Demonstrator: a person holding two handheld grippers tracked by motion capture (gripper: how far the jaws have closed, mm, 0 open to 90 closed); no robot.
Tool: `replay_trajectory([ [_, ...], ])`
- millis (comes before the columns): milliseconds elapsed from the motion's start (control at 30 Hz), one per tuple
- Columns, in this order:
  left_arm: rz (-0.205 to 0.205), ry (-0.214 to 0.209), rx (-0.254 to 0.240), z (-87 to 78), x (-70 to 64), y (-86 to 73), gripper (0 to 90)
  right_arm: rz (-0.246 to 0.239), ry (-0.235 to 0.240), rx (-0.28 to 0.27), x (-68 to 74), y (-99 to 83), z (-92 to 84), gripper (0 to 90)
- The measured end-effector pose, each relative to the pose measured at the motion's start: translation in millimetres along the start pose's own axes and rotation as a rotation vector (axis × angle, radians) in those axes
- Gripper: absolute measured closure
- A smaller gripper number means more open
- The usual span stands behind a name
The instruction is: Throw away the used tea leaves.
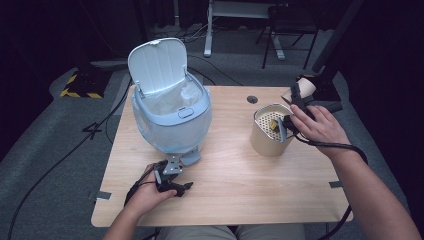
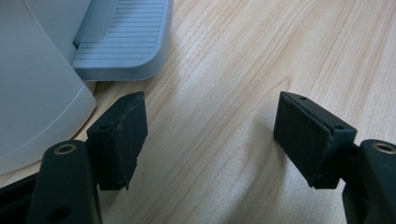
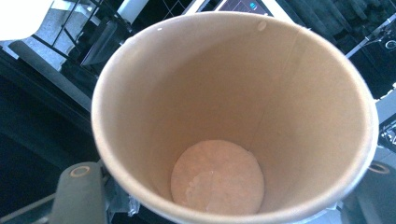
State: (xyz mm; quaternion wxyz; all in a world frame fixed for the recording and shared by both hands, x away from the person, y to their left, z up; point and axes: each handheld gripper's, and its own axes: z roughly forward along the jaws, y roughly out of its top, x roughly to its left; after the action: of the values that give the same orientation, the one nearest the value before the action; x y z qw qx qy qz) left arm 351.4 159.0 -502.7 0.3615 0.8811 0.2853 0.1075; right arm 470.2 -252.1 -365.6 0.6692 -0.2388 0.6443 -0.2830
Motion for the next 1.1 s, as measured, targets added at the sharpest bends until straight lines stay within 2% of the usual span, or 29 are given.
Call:
replay_trajectory([
  [67, -0.001, 0.0, -0.001, 0.0, -0.1, 0.0, 26.5, 0.018, 0.004, -0.005, -0.6, -0.8, -0.1, 29.9],
  [100, 0.0, 0.0, -0.001, 0.0, -0.1, 0.0, 26.5, 0.045, 0.014, -0.012, -1.5, -2.1, 0.3, 29.6],
  [133, -0.001, 0.001, -0.001, 0.0, -0.2, 0.0, 26.5, 0.045, 0.014, -0.012, -1.5, -2.1, 0.3, 29.6],
  [200, -0.002, 0.001, -0.001, 0.0, -0.3, -0.1, 26.6, 0.122, 0.045, -0.037, -3.8, -4.9, 1.2, 29.4],
  [233, -0.002, 0.002, -0.001, 0.0, -0.3, -0.1, 26.5, 0.181, 0.069, -0.052, -6.0, -7.3, 2.1, 29.3],
  [267, -0.002, 0.002, -0.001, 0.0, -0.3, -0.1, 26.5, 0.181, 0.069, -0.052, -6.0, -7.3, 2.1, 29.3],
  [300, -0.002, 0.001, -0.001, 0.0, -0.3, -0.1, 26.5, 0.269, 0.106, -0.082, -7.9, -9.7, 3.5, 29.1],
  [333, -0.002, 0.002, -0.001, 0.0, -0.3, -0.1, 26.5, 0.269, 0.106, -0.082, -7.9, -9.7, 3.5, 29.1],
  [367, -0.002, 0.001, -0.001, 0.0, -0.3, -0.1, 26.6, 0.395, 0.155, -0.111, -9.7, -13.6, 5.4, 28.9],
  [400, -0.002, 0.001, -0.001, 0.0, -0.3, -0.1, 26.6, 0.395, 0.155, -0.111, -9.7, -13.6, 5.4, 28.9],
  [467, 0.0, 0.002, 0.001, -0.2, -0.2, -0.1, 26.5, 0.506, 0.197, -0.14, -10.7, -16.8, 7.1, 28.8],
  [567, 0.0, 0.003, 0.001, -0.3, -0.2, -0.2, 26.5, 0.714, 0.291, -0.184, -13.7, -23.4, 9.1, 28.6],
  [600, 0.0, 0.002, 0.0, -0.3, -0.3, -0.2, 26.5, 0.766, 0.308, -0.202, -14.2, -25.6, 10.4, 28.6],
  [633, 0.0, 0.003, 0.0, -0.3, -0.3, -0.2, 26.5, 0.859, 0.346, -0.221, -14.7, -29.3, 11.6, 28.6],
  [667, 0.0, 0.002, 0.0, -0.3, -0.3, -0.2, 26.5, 0.921, 0.368, -0.233, -14.6, -31.2, 12.2, 28.6],
  [700, 0.0, 0.002, 0.001, -0.3, -0.2, -0.2, 26.5, 1.059, 0.422, -0.263, -13.5, -36.4, 14.2, 28.5],
  [733, 0.0, 0.002, 0.001, -0.3, -0.2, -0.2, 26.5, 1.059, 0.422, -0.263, -13.5, -36.4, 14.2, 28.5],
  [767, 0.0, 0.002, 0.001, -0.3, -0.1, -0.2, 26.5, 1.13, 0.445, -0.281, -12.3, -39.1, 15.1, 28.5],
  [800, 0.0, 0.002, 0.001, -0.3, -0.1, -0.2, 26.5, 1.172, 0.461, -0.29, -11.4, -40.4, 15.2, 28.6],
  [833, -0.001, 0.002, 0.0, -0.3, -0.2, -0.2, 26.5, 1.283, 0.505, -0.321, -9.5, -44.3, 16.2, 28.6],
  [867, 0.0, 0.002, 0.0, -0.3, -0.3, -0.3, 26.5, 1.354, 0.531, -0.339, -8.5, -46.7, 16.6, 28.6],
  [900, 0.0, 0.003, 0.0, -0.4, -0.4, -0.4, 26.5, 1.354, 0.531, -0.339, -8.5, -46.7, 16.6, 28.6],
  [933, -0.008, 0.005, 0.002, -1.0, -1.4, -0.9, 26.5, 1.472, 0.573, -0.369, -6.9, -50.1, 17.9, 28.6],
  [967, -0.004, 0.005, -0.003, -0.8, -1.5, -1.0, 26.5, 1.532, 0.598, -0.384, -6.2, -51.5, 18.5, 28.5],
  [1000, -0.004, 0.005, -0.003, -0.8, -1.5, -1.0, 26.5, 1.532, 0.598, -0.384, -6.2, -51.5, 18.5, 28.5],
  [1100, -0.007, 0.005, -0.001, -1.2, -2.0, -1.4, 26.5, 1.684, 0.669, -0.388, -2.7, -53.9, 21.0, 28.4],
])
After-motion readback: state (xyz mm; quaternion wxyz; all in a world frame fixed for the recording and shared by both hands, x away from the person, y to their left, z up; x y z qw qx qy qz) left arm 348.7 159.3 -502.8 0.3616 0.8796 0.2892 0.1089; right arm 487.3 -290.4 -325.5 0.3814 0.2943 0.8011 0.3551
